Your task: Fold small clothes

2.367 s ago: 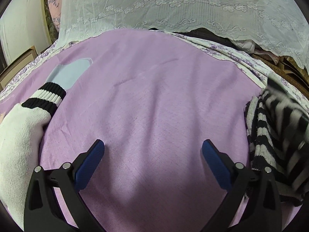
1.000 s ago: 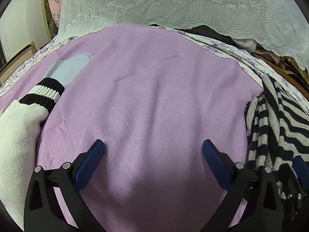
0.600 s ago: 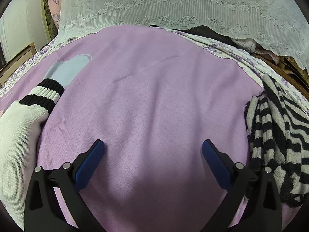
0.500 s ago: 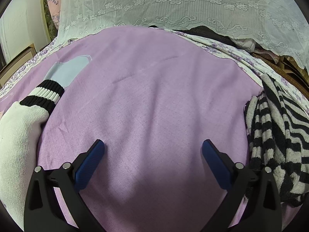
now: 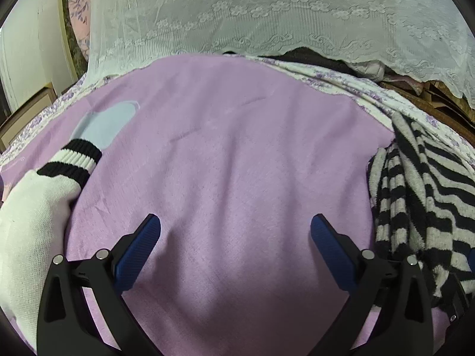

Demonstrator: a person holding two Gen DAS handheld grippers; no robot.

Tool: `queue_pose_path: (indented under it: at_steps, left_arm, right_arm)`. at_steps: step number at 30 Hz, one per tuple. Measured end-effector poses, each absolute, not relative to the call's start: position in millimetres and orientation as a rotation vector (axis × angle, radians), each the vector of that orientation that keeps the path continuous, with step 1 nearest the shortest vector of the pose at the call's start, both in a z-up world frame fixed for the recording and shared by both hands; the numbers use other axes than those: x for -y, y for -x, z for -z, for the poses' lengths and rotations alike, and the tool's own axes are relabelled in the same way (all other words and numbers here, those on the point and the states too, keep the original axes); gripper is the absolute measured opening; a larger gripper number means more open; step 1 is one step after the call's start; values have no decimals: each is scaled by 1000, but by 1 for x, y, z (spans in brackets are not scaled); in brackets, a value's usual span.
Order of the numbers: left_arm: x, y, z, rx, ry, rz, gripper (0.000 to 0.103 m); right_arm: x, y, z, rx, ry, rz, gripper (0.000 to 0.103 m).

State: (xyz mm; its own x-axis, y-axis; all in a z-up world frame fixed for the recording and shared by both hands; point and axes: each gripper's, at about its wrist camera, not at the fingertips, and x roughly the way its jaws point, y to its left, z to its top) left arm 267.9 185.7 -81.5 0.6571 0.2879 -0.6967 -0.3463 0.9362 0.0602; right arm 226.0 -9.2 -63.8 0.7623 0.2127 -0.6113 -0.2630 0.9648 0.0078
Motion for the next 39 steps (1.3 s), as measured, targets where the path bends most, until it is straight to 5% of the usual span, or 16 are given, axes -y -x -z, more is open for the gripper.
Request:
queue_pose_path:
  at_steps: [17,30,39]
  left_arm:
    - [-137,-271,45,-736,97,-133,99]
    - [-140,-320,96,-883,224,-49,99]
    - [-140,-292,80,-791,176,-80,99]
  right_arm:
    - [74,-258,12,-588,-20,-204,67]
    - [85,-314,67,-715,-85,-225,69]
    - [105,-283,57,-664,-198,-217,68]
